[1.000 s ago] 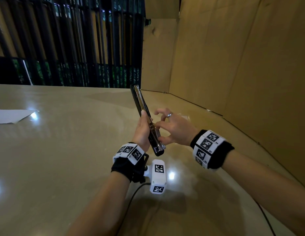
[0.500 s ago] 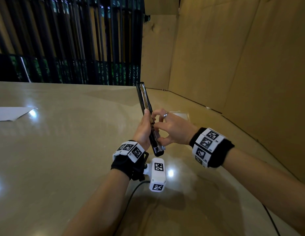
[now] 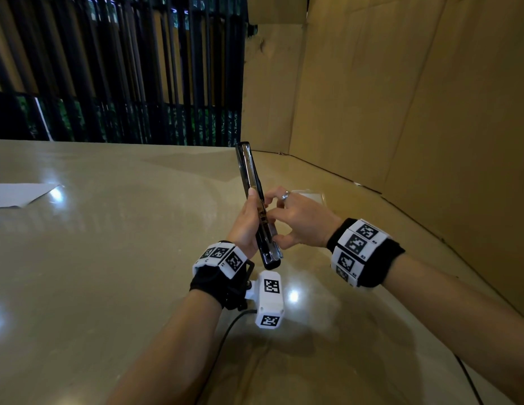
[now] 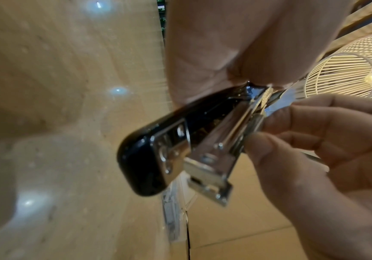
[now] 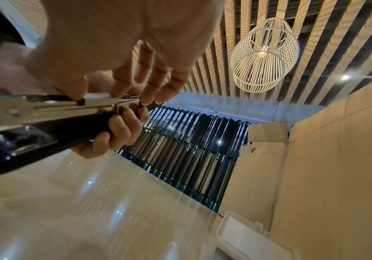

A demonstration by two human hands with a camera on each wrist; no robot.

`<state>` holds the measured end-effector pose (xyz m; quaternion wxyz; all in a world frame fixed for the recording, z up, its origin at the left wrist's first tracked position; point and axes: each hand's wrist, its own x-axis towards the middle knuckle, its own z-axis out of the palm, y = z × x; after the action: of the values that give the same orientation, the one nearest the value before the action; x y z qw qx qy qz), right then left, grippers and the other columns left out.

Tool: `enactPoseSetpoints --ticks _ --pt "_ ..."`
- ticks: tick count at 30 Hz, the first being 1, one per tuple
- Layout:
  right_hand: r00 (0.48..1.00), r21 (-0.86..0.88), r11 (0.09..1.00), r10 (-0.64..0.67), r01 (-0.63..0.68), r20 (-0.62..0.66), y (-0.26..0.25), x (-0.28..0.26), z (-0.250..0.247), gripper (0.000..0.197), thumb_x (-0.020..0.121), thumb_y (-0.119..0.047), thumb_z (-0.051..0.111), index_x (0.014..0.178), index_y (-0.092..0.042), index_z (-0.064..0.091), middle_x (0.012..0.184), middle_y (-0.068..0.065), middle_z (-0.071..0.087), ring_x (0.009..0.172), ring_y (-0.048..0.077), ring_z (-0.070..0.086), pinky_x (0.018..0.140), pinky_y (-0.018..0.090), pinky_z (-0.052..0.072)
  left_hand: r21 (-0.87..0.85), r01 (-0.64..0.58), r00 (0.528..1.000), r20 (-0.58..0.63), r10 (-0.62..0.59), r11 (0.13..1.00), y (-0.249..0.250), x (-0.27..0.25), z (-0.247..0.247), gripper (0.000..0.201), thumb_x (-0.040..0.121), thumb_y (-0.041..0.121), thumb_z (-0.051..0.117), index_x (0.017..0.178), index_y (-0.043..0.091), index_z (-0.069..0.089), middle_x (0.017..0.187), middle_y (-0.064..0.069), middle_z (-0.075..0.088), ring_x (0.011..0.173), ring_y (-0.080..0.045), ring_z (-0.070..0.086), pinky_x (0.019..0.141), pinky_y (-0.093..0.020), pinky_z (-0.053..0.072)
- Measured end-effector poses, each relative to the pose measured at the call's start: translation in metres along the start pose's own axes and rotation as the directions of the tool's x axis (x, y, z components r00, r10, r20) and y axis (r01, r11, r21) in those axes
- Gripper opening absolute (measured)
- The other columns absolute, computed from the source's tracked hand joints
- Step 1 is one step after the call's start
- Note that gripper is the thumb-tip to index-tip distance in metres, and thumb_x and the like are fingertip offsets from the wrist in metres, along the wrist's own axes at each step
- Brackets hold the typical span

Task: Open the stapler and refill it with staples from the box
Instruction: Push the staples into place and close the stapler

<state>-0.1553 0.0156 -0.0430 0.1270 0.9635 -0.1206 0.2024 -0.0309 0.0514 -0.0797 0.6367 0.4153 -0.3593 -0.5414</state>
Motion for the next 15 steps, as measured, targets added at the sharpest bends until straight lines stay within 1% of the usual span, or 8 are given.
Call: enactPoseSetpoints --ticks 2,5,6,8,9,11,13,15 --pt "1.0 -0.008 1.0 -0.011 0.011 -0.014 -0.0003 -0.0002 0.0006 0.027 0.055 -0.016 0.083 0.07 -0.001 0.065 0.104 0.02 0.062 0.062 0.024 0.059 0.056 0.028 0.051 -0.007 0.005 1.0 -0.004 -0.005 1.0 0.0005 0.0004 0.0009 0.054 0.095 0.057 0.021 0.108 0.013 0.049 0.038 0.008 0.038 0.03 -0.005 0.036 0.034 -0.016 0.033" --pt "0.999 -0.012 1.0 -0.029 0.029 -0.023 -0.0021 -0.0004 0.0008 0.026 0.056 -0.016 0.082 0.069 0.0 0.065 0.101 0.021 0.062 0.06 0.024 0.058 0.054 0.027 0.052 -0.004 0.007 1.0 -0.013 -0.007 1.0 0.0005 0.0 0.0015 0.054 0.095 0.057 0.022 0.101 0.012 0.051 0.044 0.004 0.036 0.032 -0.005 0.034 0.034 -0.017 0.031" --pt "0.999 -0.014 0.999 -0.034 0.033 -0.024 -0.0026 -0.0007 0.0006 0.027 0.056 -0.016 0.082 0.069 0.0 0.065 0.1 0.021 0.062 0.059 0.024 0.058 0.053 0.027 0.052 -0.003 0.005 1.0 -0.007 -0.005 1.0 0.0004 -0.0002 0.0015 0.053 0.095 0.056 0.022 0.097 0.012 0.051 0.044 0.005 0.036 0.032 -0.005 0.034 0.034 -0.017 0.031" --pt "0.999 -0.021 0.999 -0.032 0.032 -0.022 -0.0028 -0.0015 0.0006 0.027 0.055 -0.016 0.082 0.07 -0.001 0.066 0.1 0.021 0.063 0.059 0.023 0.057 0.054 0.024 0.049 -0.002 -0.006 1.0 0.006 0.006 1.0 0.0006 -0.0009 0.0016 0.052 0.096 0.055 0.021 0.091 0.014 0.052 0.038 0.008 0.041 0.03 -0.004 0.035 0.033 -0.016 0.031" --pt "1.0 -0.018 1.0 -0.026 0.026 -0.018 -0.0029 -0.0017 0.0004 0.027 0.055 -0.017 0.083 0.07 -0.002 0.066 0.1 0.02 0.063 0.059 0.022 0.057 0.055 0.023 0.047 0.001 -0.011 1.0 0.008 0.011 1.0 0.0006 -0.0008 0.0014 0.051 0.096 0.054 0.02 0.09 0.015 0.053 0.036 0.008 0.042 0.03 -0.003 0.036 0.033 -0.016 0.032" --pt "1.0 -0.007 1.0 -0.017 0.017 -0.011 -0.0035 -0.0021 0.0004 0.026 0.056 -0.016 0.082 0.07 -0.002 0.066 0.101 0.02 0.062 0.06 0.021 0.056 0.056 0.022 0.044 0.015 -0.011 1.0 0.008 0.011 1.0 0.0002 -0.0012 0.0012 0.051 0.096 0.054 0.021 0.098 0.013 0.052 0.038 0.007 0.044 0.03 -0.003 0.037 0.034 -0.016 0.033" --pt "1.0 -0.003 1.0 -0.018 0.018 -0.012 -0.0039 -0.0031 0.0005 0.026 0.057 -0.017 0.081 0.071 -0.001 0.066 0.101 0.02 0.062 0.062 0.023 0.058 0.056 0.024 0.046 0.028 -0.022 1.0 0.009 0.022 0.999 -0.0002 -0.0017 0.0011 0.052 0.096 0.054 0.021 0.105 0.012 0.049 0.043 0.006 0.044 0.03 -0.003 0.037 0.033 -0.017 0.033" --pt "1.0 -0.001 1.0 -0.019 0.019 -0.021 -0.0044 -0.0044 0.0003 0.026 0.058 -0.017 0.081 0.073 -0.001 0.066 0.101 0.02 0.062 0.063 0.024 0.058 0.056 0.028 0.05 0.043 -0.032 0.999 0.011 0.032 0.999 -0.0009 -0.0009 0.0008 0.053 0.096 0.054 0.021 0.109 0.011 0.05 0.038 0.006 0.046 0.03 -0.003 0.038 0.033 -0.017 0.034"
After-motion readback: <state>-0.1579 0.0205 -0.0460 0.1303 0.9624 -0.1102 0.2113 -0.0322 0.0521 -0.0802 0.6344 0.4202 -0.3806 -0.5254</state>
